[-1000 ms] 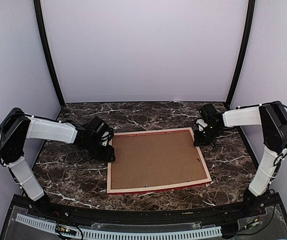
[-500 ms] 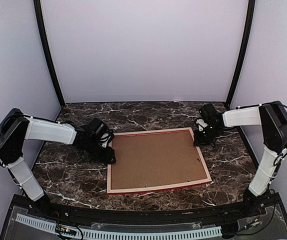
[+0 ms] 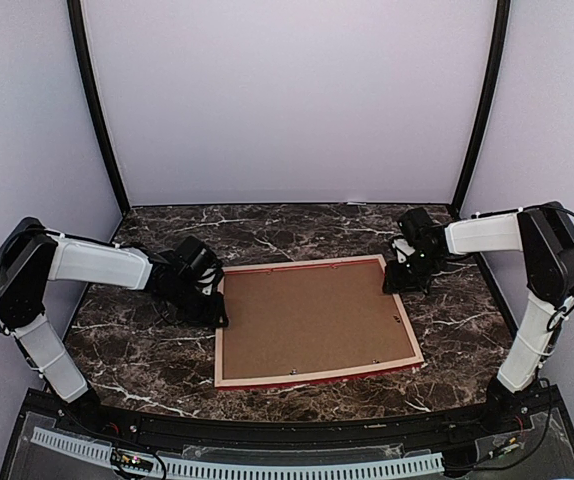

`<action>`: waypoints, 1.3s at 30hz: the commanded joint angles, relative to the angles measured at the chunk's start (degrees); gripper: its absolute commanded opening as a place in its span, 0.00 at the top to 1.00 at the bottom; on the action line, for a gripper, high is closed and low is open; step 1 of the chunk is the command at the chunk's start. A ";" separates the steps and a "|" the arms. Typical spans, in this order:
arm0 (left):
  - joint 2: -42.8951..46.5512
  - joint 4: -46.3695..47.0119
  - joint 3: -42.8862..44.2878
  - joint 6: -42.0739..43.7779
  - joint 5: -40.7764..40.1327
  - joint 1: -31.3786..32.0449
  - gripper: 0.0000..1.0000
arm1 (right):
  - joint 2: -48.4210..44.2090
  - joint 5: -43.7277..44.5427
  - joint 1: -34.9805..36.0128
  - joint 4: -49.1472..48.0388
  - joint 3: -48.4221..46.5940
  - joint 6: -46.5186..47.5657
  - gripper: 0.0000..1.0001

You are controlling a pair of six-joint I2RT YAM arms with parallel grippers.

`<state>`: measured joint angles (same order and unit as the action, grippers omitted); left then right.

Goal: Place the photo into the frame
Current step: Press the fastener onto the backboard.

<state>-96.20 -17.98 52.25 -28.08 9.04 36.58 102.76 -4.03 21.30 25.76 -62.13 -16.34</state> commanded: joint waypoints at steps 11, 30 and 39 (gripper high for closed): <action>-1.06 0.74 -1.83 -8.51 -0.53 1.64 0.73 | -6.40 -0.29 0.15 1.45 3.62 -1.65 0.36; -2.84 -2.18 1.12 -6.37 -3.90 1.74 0.81 | -14.77 -3.21 0.21 0.62 16.74 -5.60 0.40; -3.00 -2.90 1.46 -5.97 -4.31 1.70 0.82 | -15.49 -4.03 0.21 1.27 18.10 -5.02 0.46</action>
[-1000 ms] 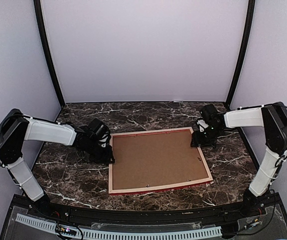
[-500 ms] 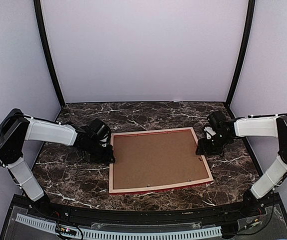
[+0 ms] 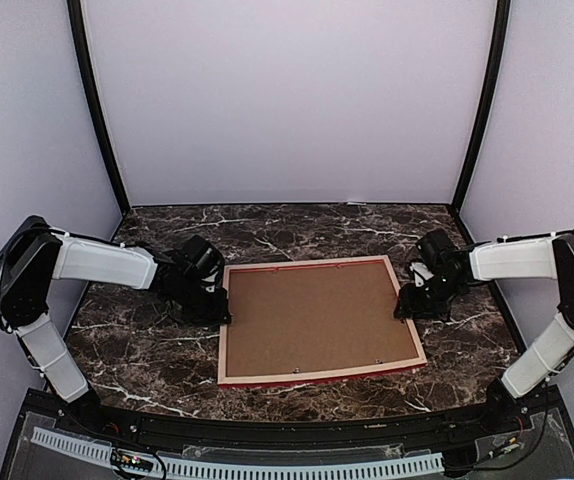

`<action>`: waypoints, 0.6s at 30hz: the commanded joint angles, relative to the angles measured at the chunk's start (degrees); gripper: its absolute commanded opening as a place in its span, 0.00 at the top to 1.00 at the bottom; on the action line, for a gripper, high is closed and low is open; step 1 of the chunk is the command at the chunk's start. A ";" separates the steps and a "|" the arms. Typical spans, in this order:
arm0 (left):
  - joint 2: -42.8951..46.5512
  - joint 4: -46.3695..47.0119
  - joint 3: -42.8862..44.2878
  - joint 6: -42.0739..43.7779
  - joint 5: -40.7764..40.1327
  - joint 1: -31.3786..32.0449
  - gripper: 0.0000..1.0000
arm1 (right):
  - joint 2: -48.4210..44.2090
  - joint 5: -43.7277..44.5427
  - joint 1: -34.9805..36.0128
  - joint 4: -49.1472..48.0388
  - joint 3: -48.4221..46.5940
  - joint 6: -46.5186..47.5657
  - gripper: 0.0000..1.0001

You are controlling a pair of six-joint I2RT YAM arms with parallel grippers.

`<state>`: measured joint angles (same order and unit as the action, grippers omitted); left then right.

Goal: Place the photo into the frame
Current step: Press the fastener onto the backboard.

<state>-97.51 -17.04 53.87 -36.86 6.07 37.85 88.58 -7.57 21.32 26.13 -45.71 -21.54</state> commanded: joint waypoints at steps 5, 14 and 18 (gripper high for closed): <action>-2.24 -4.36 0.71 3.42 -1.77 0.46 0.82 | -3.62 -1.13 0.20 1.77 3.39 -0.30 0.43; -2.89 -5.09 2.09 4.26 -2.42 0.42 0.82 | -3.28 -1.20 0.21 1.30 4.06 -0.18 0.50; -2.90 -5.32 1.99 4.34 -2.52 0.46 0.82 | -2.67 -1.13 0.21 1.16 4.05 0.18 0.57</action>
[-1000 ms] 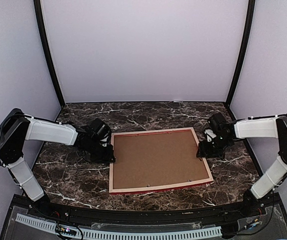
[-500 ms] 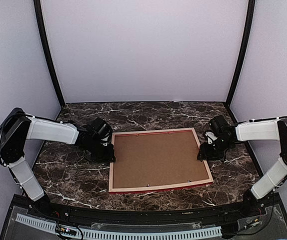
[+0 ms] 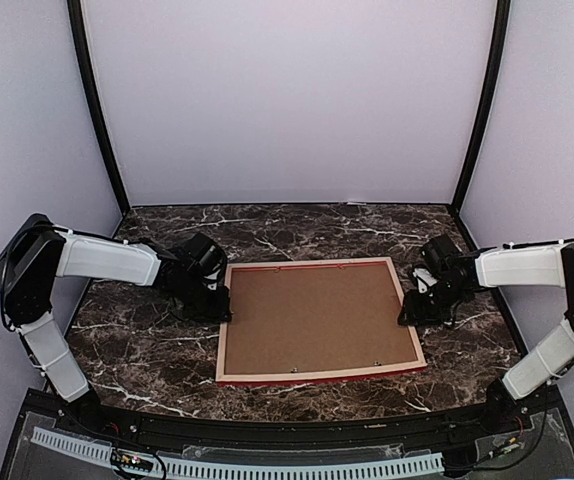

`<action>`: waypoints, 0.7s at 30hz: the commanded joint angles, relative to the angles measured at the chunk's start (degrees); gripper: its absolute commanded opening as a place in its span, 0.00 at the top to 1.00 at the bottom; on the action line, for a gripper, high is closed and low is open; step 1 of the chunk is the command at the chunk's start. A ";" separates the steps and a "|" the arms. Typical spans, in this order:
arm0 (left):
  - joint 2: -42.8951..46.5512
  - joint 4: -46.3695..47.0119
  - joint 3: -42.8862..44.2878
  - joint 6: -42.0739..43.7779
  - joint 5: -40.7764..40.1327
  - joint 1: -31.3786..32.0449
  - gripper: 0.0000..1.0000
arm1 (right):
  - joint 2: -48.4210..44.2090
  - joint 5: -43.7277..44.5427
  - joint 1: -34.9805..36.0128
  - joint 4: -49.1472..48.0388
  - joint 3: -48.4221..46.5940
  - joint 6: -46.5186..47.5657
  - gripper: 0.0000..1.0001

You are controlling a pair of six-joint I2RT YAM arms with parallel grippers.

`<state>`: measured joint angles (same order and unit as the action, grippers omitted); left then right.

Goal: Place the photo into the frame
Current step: Press the fastener onto the backboard.

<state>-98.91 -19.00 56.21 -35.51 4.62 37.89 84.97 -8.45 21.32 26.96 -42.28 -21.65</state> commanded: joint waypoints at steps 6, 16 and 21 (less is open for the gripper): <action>-1.90 -3.36 0.05 3.35 -1.08 0.42 0.82 | 1.01 0.05 0.21 0.25 0.86 0.47 0.63; -1.71 -4.37 0.26 3.93 -2.10 0.42 0.83 | 3.51 -0.25 0.01 0.40 -0.33 1.52 0.69; -1.46 -4.53 0.20 3.89 -2.78 0.39 0.83 | 4.58 -0.30 -0.04 0.71 -1.34 2.67 0.73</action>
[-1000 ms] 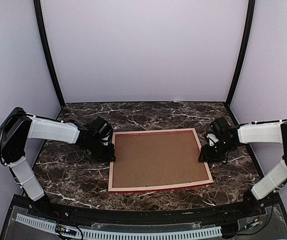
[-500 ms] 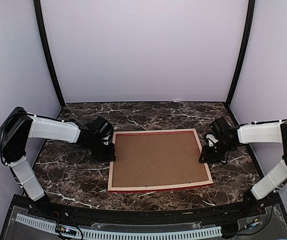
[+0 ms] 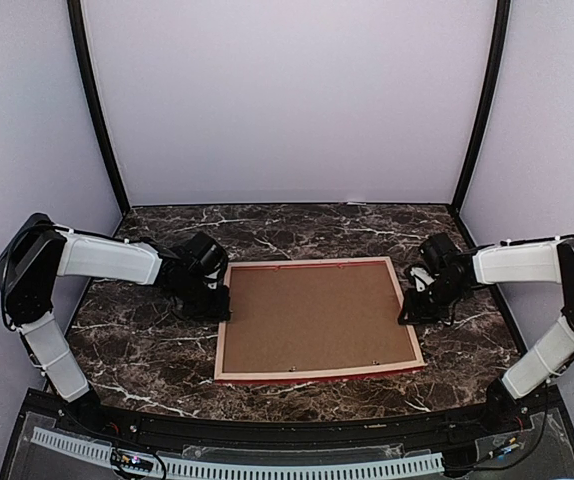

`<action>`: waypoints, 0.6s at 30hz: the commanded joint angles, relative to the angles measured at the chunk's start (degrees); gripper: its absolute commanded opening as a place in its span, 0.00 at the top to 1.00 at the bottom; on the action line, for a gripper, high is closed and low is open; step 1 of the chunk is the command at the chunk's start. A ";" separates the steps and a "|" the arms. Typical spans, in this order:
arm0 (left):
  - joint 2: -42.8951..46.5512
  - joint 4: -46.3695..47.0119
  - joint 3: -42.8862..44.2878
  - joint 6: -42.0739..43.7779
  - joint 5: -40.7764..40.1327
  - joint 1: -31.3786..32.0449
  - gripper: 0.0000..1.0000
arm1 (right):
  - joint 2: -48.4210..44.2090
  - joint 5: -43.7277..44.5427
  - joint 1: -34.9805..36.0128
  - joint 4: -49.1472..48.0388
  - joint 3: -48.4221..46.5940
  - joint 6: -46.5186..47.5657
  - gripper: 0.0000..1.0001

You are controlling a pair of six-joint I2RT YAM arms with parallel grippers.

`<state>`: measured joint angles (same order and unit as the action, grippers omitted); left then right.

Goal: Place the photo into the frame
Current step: Press the fastener onto the backboard.

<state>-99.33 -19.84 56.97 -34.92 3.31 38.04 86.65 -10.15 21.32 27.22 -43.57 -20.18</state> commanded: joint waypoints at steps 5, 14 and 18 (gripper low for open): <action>-1.15 -3.49 -0.79 3.24 -1.34 0.17 0.84 | 3.77 1.30 -0.21 0.97 -1.34 2.20 0.75; -1.23 -3.63 -0.61 3.54 -1.89 0.17 0.84 | 4.66 -2.17 -0.90 0.49 -4.06 3.74 0.76; -0.94 -3.65 -0.40 3.36 -2.02 0.19 0.78 | 4.44 -3.52 -1.23 0.65 -4.33 3.43 0.62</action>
<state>-99.31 -19.88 57.08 -34.87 2.02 38.04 89.71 -12.43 20.45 29.58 -47.11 -17.19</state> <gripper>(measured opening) 0.193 0.331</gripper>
